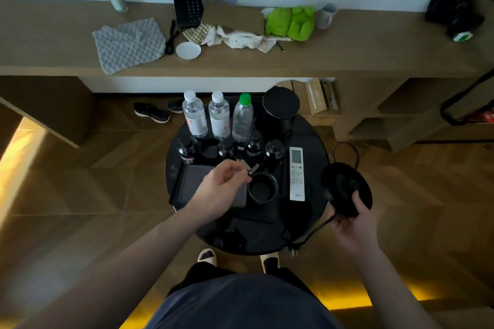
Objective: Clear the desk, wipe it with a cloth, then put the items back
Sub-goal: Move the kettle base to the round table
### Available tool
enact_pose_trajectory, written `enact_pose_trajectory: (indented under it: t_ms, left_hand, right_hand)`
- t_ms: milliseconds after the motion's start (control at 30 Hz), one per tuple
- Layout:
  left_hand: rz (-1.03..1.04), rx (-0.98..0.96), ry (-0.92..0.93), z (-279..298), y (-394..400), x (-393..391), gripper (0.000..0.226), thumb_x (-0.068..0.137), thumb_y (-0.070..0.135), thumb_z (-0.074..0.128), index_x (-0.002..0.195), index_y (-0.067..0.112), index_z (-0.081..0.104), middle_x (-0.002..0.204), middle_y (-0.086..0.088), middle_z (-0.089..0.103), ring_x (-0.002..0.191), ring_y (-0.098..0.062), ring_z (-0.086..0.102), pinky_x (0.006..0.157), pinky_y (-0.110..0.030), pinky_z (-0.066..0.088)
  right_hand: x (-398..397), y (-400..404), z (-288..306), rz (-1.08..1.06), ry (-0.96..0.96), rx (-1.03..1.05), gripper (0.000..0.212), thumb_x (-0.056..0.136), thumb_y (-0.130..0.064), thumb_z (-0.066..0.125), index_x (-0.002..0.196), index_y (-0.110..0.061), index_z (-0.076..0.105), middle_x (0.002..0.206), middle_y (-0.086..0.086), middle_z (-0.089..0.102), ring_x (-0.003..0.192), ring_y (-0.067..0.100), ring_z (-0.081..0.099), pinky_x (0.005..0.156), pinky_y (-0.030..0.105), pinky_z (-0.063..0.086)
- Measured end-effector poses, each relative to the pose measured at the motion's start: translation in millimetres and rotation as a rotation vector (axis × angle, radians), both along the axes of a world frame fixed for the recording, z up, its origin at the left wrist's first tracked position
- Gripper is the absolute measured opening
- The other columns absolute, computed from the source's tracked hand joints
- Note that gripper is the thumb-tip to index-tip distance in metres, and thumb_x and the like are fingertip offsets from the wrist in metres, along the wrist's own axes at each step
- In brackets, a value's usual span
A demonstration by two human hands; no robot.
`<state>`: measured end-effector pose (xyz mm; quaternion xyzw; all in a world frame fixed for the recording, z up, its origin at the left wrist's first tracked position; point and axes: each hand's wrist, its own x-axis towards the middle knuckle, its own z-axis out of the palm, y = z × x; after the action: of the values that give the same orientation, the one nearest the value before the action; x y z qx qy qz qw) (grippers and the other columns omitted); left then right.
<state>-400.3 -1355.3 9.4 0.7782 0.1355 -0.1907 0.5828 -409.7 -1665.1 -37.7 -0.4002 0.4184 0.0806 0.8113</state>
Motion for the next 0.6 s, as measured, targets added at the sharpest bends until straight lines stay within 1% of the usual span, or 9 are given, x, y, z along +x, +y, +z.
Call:
enact_pose_trajectory:
  t_ms: [67, 133, 200, 233, 300, 400, 433, 533, 600]
  left_hand:
    - [0.075, 0.011, -0.013, -0.9, -6.6, -3.1, 0.014, 0.102, 0.041, 0.055, 0.110, 0.036, 0.065, 0.102, 0.021, 0.076, 0.100, -0.003, 0.069, 0.089, -0.037, 0.053]
    - [0.149, 0.008, -0.020, -0.7, -17.2, -4.6, 0.013, 0.103, 0.036, 0.057, 0.110, 0.032, 0.067, 0.100, 0.018, 0.077, 0.097, 0.002, 0.069, 0.088, -0.033, 0.051]
    - [0.195, 0.030, -0.030, -2.7, -28.7, -4.7, 0.012, 0.102, 0.034, 0.059, 0.108, 0.032, 0.069, 0.100, 0.016, 0.078, 0.096, 0.001, 0.069, 0.089, -0.035, 0.052]
    - [0.213, 0.041, -0.037, -3.1, -34.8, -4.4, 0.011, 0.101, 0.034, 0.061, 0.108, 0.032, 0.069, 0.099, 0.016, 0.078, 0.096, 0.000, 0.069, 0.091, -0.038, 0.053]
    - [0.257, 0.045, -0.047, -2.0, -46.7, -2.2, 0.011, 0.099, 0.035, 0.063, 0.106, 0.031, 0.070, 0.099, 0.015, 0.078, 0.096, -0.002, 0.070, 0.093, -0.040, 0.054]
    - [0.305, 0.040, -0.060, 4.5, -63.3, 1.5, 0.025, 0.086, 0.048, 0.065, 0.105, 0.032, 0.071, 0.100, 0.012, 0.077, 0.098, -0.006, 0.070, 0.093, -0.040, 0.054]
    - [0.325, 0.034, -0.070, 5.9, -67.9, 2.8, 0.026, 0.085, 0.047, 0.066, 0.105, 0.032, 0.071, 0.100, 0.011, 0.077, 0.098, -0.007, 0.070, 0.093, -0.041, 0.054]
    - [0.390, 0.037, -0.097, 8.9, -79.2, 6.1, 0.011, 0.095, 0.032, 0.070, 0.106, 0.030, 0.072, 0.098, 0.010, 0.077, 0.095, -0.007, 0.070, 0.093, -0.040, 0.054]
    - [0.409, 0.055, -0.094, 10.7, -85.4, 6.5, 0.010, 0.098, 0.027, 0.068, 0.107, 0.029, 0.072, 0.097, 0.012, 0.077, 0.093, -0.003, 0.070, 0.092, -0.037, 0.054]
  right_hand:
    - [17.2, -20.6, -13.0, -0.031, 0.017, 0.055, 0.042, 0.101, -0.036, 0.060, 0.133, -0.009, 0.057, 0.098, 0.010, 0.072, 0.074, 0.020, 0.066, 0.060, 0.027, 0.057]
    - [36.6, -37.6, -25.2, -0.099, 0.045, 0.102, 0.043, 0.100, -0.032, 0.063, 0.135, -0.007, 0.056, 0.111, 0.011, 0.074, 0.090, 0.021, 0.073, 0.066, 0.029, 0.062]
    - [56.0, -51.5, -39.1, -0.110, 0.070, 0.119, 0.046, 0.100, -0.030, 0.064, 0.138, -0.007, 0.055, 0.128, 0.014, 0.069, 0.106, 0.025, 0.072, 0.071, 0.033, 0.063]
    - [65.4, -57.4, -45.7, -0.096, 0.083, 0.125, 0.046, 0.101, -0.030, 0.063, 0.139, -0.006, 0.055, 0.130, 0.016, 0.068, 0.109, 0.027, 0.072, 0.074, 0.035, 0.063]
    - [84.2, -63.9, -54.7, -0.057, 0.093, 0.134, 0.043, 0.103, -0.028, 0.060, 0.139, -0.004, 0.055, 0.132, 0.020, 0.065, 0.107, 0.029, 0.071, 0.076, 0.036, 0.063]
    - [111.5, -66.5, -60.5, -0.004, 0.101, 0.200, 0.039, 0.105, -0.023, 0.056, 0.136, 0.001, 0.056, 0.133, 0.024, 0.063, 0.108, 0.032, 0.070, 0.074, 0.034, 0.065]
    - [119.7, -66.4, -60.5, 0.016, 0.099, 0.224, 0.038, 0.105, -0.022, 0.056, 0.135, 0.002, 0.056, 0.133, 0.024, 0.063, 0.112, 0.032, 0.069, 0.075, 0.035, 0.065]
    - [140.8, -64.3, -61.5, 0.052, 0.076, 0.287, 0.038, 0.105, -0.022, 0.056, 0.134, 0.002, 0.058, 0.132, 0.024, 0.064, 0.119, 0.032, 0.067, 0.073, 0.036, 0.066]
    - [151.1, -61.3, -63.7, 0.047, 0.053, 0.314, 0.039, 0.104, -0.022, 0.058, 0.136, 0.001, 0.058, 0.130, 0.024, 0.065, 0.119, 0.034, 0.067, 0.071, 0.038, 0.065]
